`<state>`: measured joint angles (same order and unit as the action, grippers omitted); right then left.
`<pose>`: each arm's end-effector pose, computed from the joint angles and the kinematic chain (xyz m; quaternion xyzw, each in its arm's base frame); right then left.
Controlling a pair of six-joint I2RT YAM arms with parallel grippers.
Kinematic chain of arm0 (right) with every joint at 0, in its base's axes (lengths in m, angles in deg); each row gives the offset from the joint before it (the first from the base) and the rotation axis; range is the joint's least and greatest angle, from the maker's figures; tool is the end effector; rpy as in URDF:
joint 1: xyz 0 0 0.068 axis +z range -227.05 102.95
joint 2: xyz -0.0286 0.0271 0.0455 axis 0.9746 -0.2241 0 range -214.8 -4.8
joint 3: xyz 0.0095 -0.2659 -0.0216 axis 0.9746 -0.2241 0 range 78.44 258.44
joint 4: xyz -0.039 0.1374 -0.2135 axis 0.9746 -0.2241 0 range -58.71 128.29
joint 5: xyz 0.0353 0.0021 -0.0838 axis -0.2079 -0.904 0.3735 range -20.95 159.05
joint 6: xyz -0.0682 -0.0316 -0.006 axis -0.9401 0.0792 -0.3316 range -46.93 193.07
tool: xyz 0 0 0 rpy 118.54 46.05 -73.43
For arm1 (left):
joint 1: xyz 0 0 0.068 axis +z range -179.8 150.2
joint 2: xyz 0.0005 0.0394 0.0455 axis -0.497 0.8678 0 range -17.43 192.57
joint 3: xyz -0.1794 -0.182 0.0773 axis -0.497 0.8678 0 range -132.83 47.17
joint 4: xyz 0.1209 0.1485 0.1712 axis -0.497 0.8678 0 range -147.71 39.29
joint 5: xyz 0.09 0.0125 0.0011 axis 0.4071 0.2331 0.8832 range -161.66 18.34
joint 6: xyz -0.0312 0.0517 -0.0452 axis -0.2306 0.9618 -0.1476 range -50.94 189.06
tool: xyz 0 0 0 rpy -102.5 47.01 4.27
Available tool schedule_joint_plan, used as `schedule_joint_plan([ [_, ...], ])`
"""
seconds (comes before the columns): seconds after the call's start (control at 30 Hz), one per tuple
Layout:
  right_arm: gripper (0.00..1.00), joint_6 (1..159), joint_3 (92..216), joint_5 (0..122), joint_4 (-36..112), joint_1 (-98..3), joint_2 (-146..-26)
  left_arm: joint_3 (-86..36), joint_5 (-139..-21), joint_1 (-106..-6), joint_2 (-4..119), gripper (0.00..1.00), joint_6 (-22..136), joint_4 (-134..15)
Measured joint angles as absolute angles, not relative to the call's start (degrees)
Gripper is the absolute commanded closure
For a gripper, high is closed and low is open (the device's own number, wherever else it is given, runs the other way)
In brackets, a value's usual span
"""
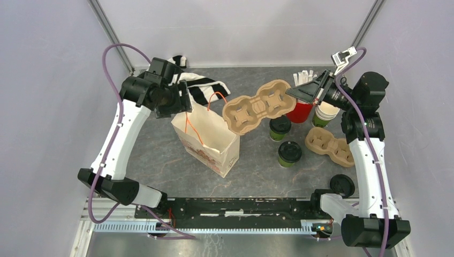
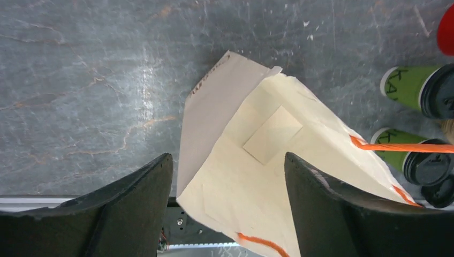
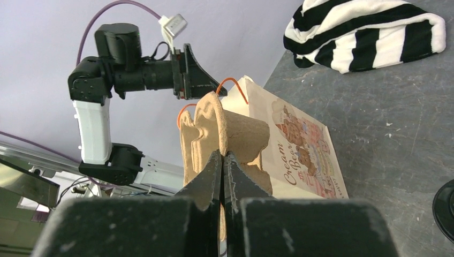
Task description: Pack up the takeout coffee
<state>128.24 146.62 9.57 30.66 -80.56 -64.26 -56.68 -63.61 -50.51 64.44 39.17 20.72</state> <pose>0.2264 0.0410 0.4333 -0.0107 0.7036 0.5828 0.4064 0.2458 -0.0833 0.4003 -0.0966 0.9504 -0.0623 0.2890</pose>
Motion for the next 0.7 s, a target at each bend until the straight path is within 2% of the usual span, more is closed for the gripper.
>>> schedule_joint_plan([
  [0.13, 1.00, 126.2, 147.0, 9.5, 28.2, -80.6, -64.5, -52.7, -67.2, -50.5, 64.5, 0.42, 40.2, 18.9],
  [0.27, 1.00, 124.6, 147.3, 9.6, 25.6, -80.5, -64.5, -51.6, -68.1, -50.5, 64.5, 0.66, 41.2, 17.3],
  [0.33, 1.00, 123.3, 148.3, 10.3, 23.5, -80.5, -64.6, -51.0, -68.1, -50.5, 64.5, 0.72, 41.5, 16.5],
  [0.53, 1.00, 118.5, 155.4, 15.7, 16.4, -75.7, -66.0, -46.7, -67.6, -50.5, 64.3, 0.91, 41.5, 13.6],
  [0.7, 1.00, 116.1, 160.3, 21.0, 11.1, -68.9, -68.1, -44.8, -66.4, -50.5, 62.3, 0.91, 40.1, 12.0],
])
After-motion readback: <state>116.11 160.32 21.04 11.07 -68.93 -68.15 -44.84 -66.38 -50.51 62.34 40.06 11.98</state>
